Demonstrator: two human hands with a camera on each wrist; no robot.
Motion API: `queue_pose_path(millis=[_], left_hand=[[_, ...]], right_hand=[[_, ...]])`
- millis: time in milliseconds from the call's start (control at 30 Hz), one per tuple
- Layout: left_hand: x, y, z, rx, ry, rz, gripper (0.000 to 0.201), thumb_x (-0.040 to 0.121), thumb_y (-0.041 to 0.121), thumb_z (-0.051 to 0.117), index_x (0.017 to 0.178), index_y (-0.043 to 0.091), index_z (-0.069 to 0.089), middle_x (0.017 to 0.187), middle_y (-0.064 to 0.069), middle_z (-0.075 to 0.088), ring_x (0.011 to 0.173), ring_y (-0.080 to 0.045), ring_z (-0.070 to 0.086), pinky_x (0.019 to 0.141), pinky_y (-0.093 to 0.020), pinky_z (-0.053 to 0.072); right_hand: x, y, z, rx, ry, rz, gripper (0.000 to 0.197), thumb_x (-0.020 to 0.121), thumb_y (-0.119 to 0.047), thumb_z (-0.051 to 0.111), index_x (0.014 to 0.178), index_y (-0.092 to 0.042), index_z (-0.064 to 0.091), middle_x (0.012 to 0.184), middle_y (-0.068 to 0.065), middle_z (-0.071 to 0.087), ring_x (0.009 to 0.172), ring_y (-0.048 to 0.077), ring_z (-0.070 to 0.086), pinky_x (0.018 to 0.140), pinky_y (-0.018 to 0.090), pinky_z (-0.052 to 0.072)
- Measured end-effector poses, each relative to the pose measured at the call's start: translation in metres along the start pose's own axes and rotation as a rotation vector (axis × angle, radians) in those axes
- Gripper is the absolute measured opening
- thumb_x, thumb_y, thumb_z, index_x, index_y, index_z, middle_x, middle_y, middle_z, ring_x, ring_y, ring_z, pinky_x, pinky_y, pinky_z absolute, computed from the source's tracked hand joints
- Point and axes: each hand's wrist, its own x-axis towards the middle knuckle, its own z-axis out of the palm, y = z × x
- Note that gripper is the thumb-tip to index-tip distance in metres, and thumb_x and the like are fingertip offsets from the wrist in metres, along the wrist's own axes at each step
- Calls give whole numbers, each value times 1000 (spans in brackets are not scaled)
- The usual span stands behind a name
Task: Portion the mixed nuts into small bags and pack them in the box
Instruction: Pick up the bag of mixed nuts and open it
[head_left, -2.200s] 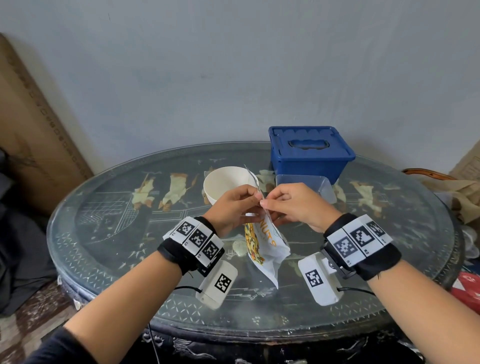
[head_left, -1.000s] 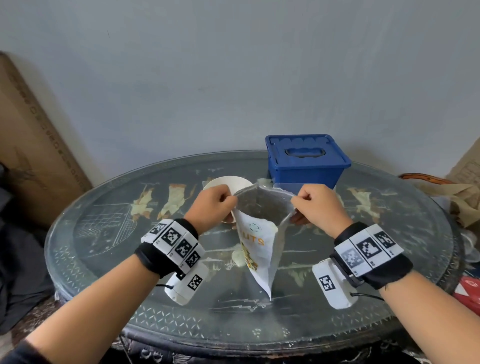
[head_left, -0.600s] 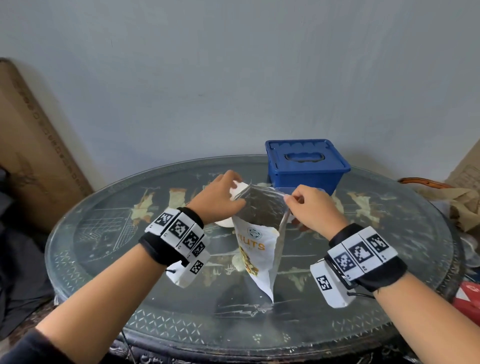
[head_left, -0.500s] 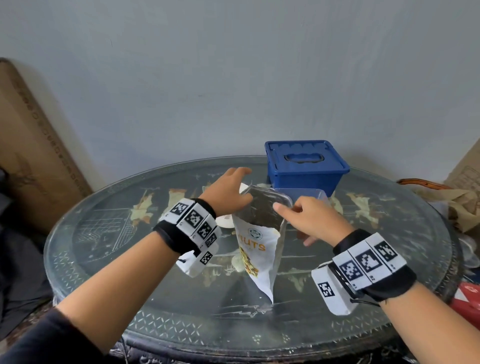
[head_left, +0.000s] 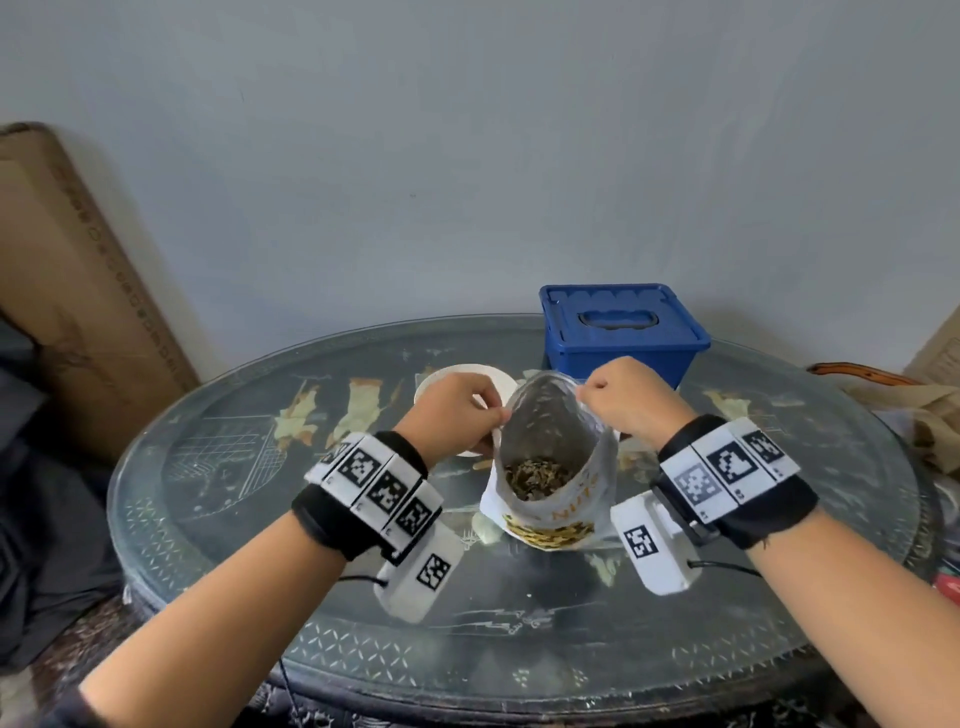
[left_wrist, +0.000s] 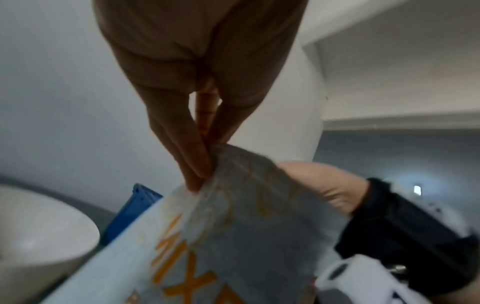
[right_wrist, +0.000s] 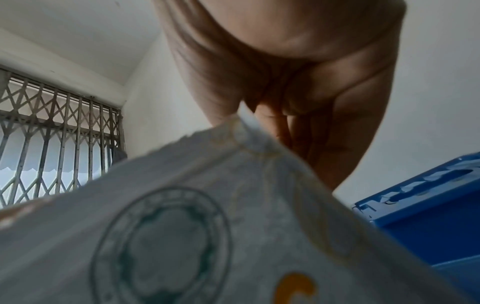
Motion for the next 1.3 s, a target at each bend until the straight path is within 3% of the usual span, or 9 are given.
queue_pose_path(millis=[167, 267, 500, 600, 700, 800, 1067, 1167, 1300], left_hand=[[-17, -4, 16, -121, 3, -105, 14, 88, 14, 57, 93, 3, 62, 74, -16, 69, 65, -24, 69, 66, -31, 59], [-16, 1, 19, -16, -101, -104, 26, 87, 16, 55, 73, -3, 67, 72, -16, 68, 74, -30, 69, 71, -37, 59], [-26, -3, 41, -265, -98, -214, 40, 90, 4, 52, 50, 8, 49, 43, 1, 53, 46, -12, 59, 61, -28, 58], [-32, -12, 48, -548, -49, -332, 30, 94, 7, 50, 66, 6, 60, 59, -4, 62, 55, -13, 62, 61, -27, 58], [-35, -16, 48, -709, 27, -365, 23, 95, 6, 47, 79, 0, 63, 72, -11, 64, 57, -15, 64, 57, -26, 57], [-35, -15, 49, -811, 46, -376, 23, 96, 4, 46, 80, -1, 62, 72, -10, 66, 52, -13, 65, 53, -25, 57], [-38, -23, 62, -1299, 95, -436, 23, 98, 6, 39, 90, 1, 61, 75, -9, 70, 65, -17, 68, 56, -25, 57], [-44, -28, 71, -1403, 115, -419, 25, 99, 8, 38, 91, 2, 61, 75, -8, 71, 70, -17, 67, 61, -24, 58], [-45, -36, 71, -1610, 187, -507, 21, 97, 6, 40, 88, 0, 59, 69, -11, 69, 65, -18, 67, 58, -28, 56]], right_hand=[[3, 2, 7, -86, -13, -15, 41, 95, -31, 46, 61, -8, 51, 61, 5, 50, 56, 15, 46, 49, 24, 31], [-10, 12, 5, -197, -10, -25, 50, 98, -40, 38, 60, -9, 50, 62, 3, 50, 59, 15, 48, 55, 28, 34], [-34, 23, 21, -27, -27, 41, 45, 101, -30, 32, 61, -15, 45, 61, 0, 43, 69, 19, 46, 66, 28, 33], [-40, 24, 28, 286, -17, 57, 41, 99, -30, 40, 62, -12, 46, 59, 2, 41, 61, 16, 41, 60, 30, 31], [-50, 24, 27, 213, -68, 10, 42, 96, -34, 47, 60, -12, 44, 55, -1, 42, 53, 13, 45, 50, 22, 37], [-56, 25, 26, 135, -78, 17, 45, 96, -34, 45, 57, -14, 43, 57, 4, 47, 63, 27, 59, 64, 37, 53], [-38, 31, 42, 1481, 24, 483, 16, 94, 0, 47, 82, 1, 57, 85, 19, 61, 78, 24, 60, 68, 37, 52], [-30, 27, 48, 1677, 63, 579, 14, 95, 4, 41, 92, 1, 55, 95, 22, 59, 94, 33, 59, 93, 46, 46], [-25, 25, 52, 1734, 24, 624, 41, 98, 7, 25, 139, 9, 29, 148, 22, 30, 137, 30, 31, 104, 26, 35]])
